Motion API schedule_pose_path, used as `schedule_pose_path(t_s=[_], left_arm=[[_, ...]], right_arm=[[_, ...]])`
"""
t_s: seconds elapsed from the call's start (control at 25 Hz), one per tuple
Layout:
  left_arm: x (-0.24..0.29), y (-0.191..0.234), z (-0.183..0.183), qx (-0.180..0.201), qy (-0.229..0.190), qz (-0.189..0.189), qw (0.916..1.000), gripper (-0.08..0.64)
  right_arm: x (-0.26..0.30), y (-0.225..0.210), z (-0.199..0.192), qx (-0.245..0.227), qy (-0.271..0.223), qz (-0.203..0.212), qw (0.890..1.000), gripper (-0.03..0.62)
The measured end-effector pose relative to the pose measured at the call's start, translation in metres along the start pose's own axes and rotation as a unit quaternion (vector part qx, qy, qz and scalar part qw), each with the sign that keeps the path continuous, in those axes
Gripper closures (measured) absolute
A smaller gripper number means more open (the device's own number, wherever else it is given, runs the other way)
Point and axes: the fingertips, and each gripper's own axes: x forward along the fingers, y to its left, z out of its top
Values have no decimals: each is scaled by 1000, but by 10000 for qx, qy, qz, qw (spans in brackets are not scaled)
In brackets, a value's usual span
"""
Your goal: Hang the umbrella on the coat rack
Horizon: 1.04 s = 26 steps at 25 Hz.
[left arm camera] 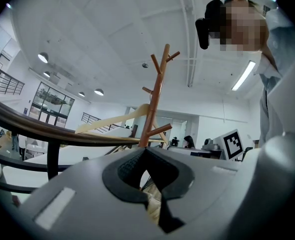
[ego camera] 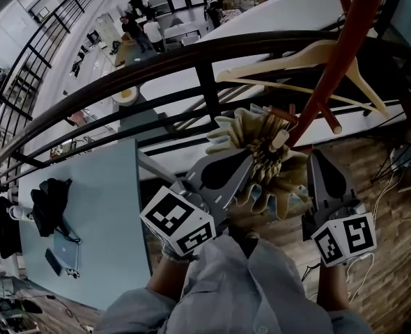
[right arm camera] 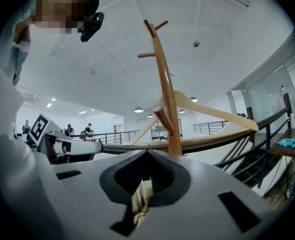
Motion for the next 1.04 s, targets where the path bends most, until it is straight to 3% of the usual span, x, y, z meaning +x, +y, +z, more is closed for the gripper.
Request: schedule_pose_path(t_s=[1.04], left_arm=[[8, 0, 1, -37, 52, -101, 9999, 556]], right_arm=[[4, 1, -4, 22, 135, -37, 9999, 591]])
